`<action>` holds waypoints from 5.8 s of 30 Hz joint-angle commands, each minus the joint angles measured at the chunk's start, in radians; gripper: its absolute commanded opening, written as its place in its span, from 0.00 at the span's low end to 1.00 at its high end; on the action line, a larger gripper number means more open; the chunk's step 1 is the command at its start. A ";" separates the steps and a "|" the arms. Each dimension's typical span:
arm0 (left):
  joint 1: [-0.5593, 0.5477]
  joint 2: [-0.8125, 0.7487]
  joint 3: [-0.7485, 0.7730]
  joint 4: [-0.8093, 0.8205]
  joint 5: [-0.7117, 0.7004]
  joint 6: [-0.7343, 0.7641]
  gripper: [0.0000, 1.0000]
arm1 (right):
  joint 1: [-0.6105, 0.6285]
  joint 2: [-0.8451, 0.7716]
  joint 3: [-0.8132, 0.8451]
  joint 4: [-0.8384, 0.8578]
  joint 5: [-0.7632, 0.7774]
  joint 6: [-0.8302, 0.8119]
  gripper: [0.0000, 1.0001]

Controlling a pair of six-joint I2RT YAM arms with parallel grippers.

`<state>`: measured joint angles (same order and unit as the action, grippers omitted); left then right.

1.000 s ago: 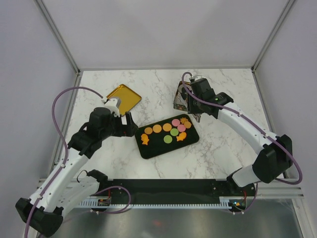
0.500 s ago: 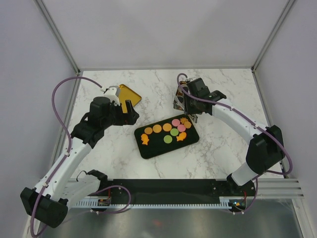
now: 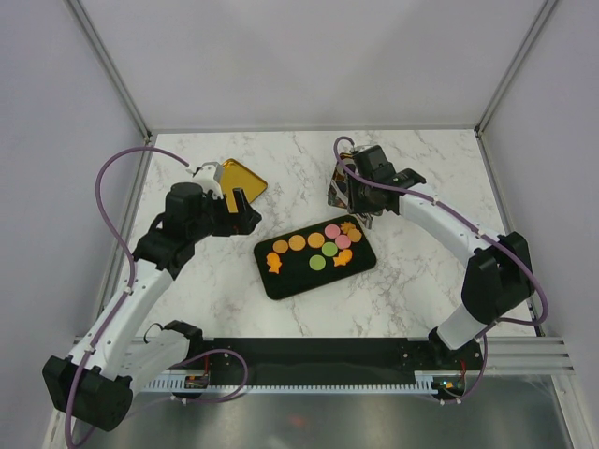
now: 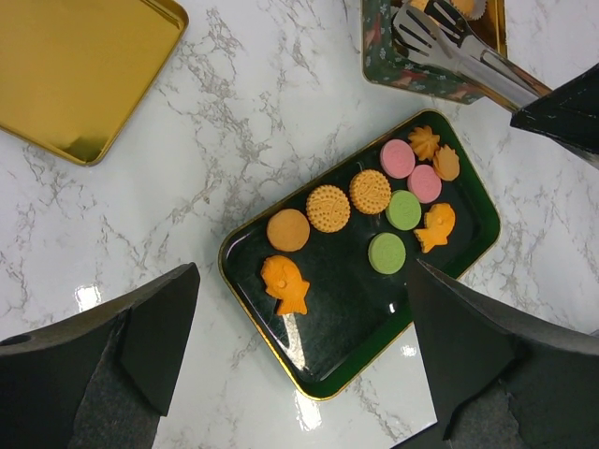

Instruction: Pack the cookies

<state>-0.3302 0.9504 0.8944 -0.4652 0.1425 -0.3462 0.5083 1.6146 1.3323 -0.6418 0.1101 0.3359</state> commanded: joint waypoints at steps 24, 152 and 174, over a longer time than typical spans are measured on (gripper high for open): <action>0.029 -0.045 -0.020 0.045 0.051 -0.004 1.00 | -0.010 -0.005 0.050 0.018 -0.007 -0.008 0.52; 0.068 -0.050 -0.029 0.037 0.101 -0.011 1.00 | 0.343 -0.111 0.128 -0.378 0.025 0.000 0.34; 0.085 -0.058 -0.031 0.042 0.135 -0.019 1.00 | -0.028 0.028 0.185 -0.202 0.229 -0.017 0.33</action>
<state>-0.2501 0.9047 0.8623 -0.4610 0.2497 -0.3473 0.4942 1.6398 1.5063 -0.8955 0.3172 0.3275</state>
